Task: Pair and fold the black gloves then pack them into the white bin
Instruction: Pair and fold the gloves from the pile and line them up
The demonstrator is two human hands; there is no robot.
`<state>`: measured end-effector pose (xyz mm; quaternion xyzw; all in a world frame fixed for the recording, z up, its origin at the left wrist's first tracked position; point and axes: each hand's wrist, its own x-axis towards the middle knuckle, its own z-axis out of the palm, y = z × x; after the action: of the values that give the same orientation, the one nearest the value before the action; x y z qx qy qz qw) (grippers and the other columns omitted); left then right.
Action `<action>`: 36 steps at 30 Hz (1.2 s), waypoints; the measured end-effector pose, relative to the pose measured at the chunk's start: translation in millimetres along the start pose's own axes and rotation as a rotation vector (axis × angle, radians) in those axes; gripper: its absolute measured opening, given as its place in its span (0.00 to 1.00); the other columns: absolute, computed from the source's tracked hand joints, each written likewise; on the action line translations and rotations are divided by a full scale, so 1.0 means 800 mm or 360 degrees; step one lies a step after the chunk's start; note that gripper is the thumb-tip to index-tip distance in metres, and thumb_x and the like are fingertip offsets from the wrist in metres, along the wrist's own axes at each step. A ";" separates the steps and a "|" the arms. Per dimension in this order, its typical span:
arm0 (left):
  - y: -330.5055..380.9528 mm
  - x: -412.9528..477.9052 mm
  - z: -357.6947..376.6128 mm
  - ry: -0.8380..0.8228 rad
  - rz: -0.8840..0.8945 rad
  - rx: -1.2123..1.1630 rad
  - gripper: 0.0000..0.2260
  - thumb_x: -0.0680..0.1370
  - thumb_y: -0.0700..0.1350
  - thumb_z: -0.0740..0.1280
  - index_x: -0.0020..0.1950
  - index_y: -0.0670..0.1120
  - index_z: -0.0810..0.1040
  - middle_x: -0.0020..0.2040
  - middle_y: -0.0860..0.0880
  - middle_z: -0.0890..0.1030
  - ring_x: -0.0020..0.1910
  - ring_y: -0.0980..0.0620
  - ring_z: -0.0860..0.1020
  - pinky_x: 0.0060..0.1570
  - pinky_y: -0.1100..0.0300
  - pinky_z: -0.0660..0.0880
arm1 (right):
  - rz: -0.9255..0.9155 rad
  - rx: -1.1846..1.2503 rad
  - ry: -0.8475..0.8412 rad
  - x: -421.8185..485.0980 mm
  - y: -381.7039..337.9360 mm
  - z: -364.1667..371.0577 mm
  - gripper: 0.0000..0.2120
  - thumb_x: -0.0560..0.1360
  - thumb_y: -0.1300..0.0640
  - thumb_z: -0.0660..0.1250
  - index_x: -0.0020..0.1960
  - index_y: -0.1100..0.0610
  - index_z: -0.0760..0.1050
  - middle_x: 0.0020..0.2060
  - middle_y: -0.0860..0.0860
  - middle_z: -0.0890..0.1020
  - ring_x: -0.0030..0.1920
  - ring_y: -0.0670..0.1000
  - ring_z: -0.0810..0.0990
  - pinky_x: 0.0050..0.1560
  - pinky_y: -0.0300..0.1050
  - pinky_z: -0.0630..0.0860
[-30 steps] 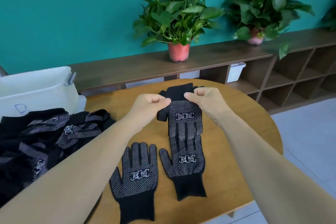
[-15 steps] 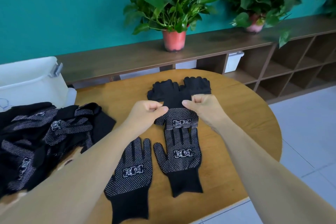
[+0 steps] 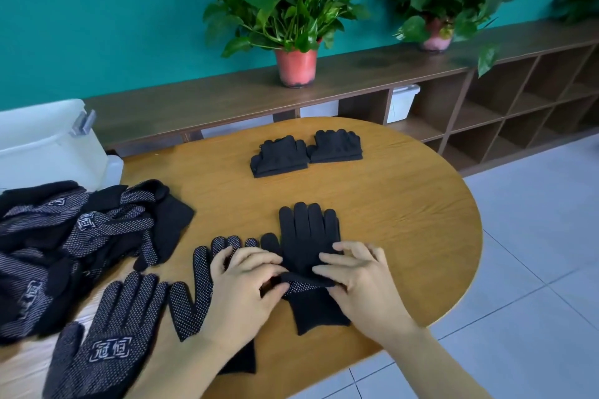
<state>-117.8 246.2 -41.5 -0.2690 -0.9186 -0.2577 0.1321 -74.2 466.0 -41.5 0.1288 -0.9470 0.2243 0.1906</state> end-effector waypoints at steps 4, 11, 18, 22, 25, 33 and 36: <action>0.008 0.000 -0.003 0.0083 0.0130 0.0109 0.10 0.72 0.57 0.63 0.43 0.57 0.84 0.48 0.64 0.81 0.55 0.63 0.73 0.70 0.53 0.50 | -0.0083 -0.0121 0.0020 0.000 -0.003 -0.003 0.28 0.51 0.65 0.83 0.49 0.49 0.85 0.50 0.48 0.86 0.55 0.53 0.80 0.50 0.52 0.75; 0.013 -0.005 -0.001 0.0163 0.0236 0.0263 0.09 0.72 0.48 0.64 0.43 0.56 0.84 0.44 0.63 0.82 0.52 0.61 0.75 0.67 0.44 0.58 | -0.0183 -0.0232 0.0120 -0.009 -0.003 -0.003 0.28 0.50 0.68 0.80 0.48 0.52 0.85 0.49 0.50 0.86 0.54 0.56 0.81 0.52 0.50 0.68; 0.013 -0.006 -0.005 0.0160 0.0383 0.0424 0.12 0.75 0.46 0.62 0.43 0.55 0.85 0.42 0.61 0.82 0.48 0.58 0.77 0.66 0.45 0.59 | -0.0219 -0.0303 0.0092 -0.014 -0.004 -0.002 0.29 0.49 0.68 0.81 0.48 0.53 0.85 0.50 0.51 0.86 0.54 0.57 0.81 0.49 0.54 0.78; 0.007 -0.007 -0.007 0.0143 0.0545 0.0496 0.08 0.75 0.43 0.67 0.46 0.54 0.85 0.44 0.60 0.83 0.48 0.57 0.78 0.67 0.44 0.60 | -0.0210 -0.0300 0.0147 -0.015 -0.002 0.002 0.29 0.49 0.70 0.80 0.49 0.53 0.85 0.51 0.51 0.85 0.55 0.57 0.81 0.53 0.51 0.70; 0.005 -0.009 -0.007 0.0139 0.0638 0.0546 0.10 0.71 0.39 0.73 0.47 0.53 0.85 0.45 0.58 0.83 0.48 0.56 0.79 0.67 0.44 0.61 | -0.0210 -0.0295 0.0189 -0.016 0.000 0.005 0.29 0.50 0.71 0.78 0.50 0.54 0.85 0.51 0.52 0.85 0.55 0.57 0.80 0.54 0.51 0.66; 0.008 -0.008 -0.010 0.0055 0.0663 0.0572 0.15 0.66 0.34 0.78 0.48 0.51 0.86 0.45 0.56 0.83 0.44 0.55 0.80 0.66 0.42 0.63 | -0.0272 -0.0343 0.0310 -0.019 0.000 0.005 0.24 0.57 0.69 0.65 0.49 0.55 0.85 0.50 0.52 0.86 0.57 0.56 0.76 0.54 0.50 0.67; 0.010 -0.006 -0.010 0.0039 0.0660 0.0557 0.15 0.67 0.35 0.77 0.48 0.51 0.86 0.45 0.56 0.83 0.44 0.56 0.81 0.65 0.41 0.63 | -0.0281 -0.0387 0.0295 -0.020 -0.001 0.004 0.21 0.60 0.69 0.65 0.48 0.55 0.86 0.50 0.53 0.86 0.55 0.57 0.81 0.53 0.50 0.67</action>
<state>-108.6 245.6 -33.2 -0.4213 -0.8728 -0.0658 0.2376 -60.6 466.0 -50.4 0.1664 -0.9305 0.1014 0.3101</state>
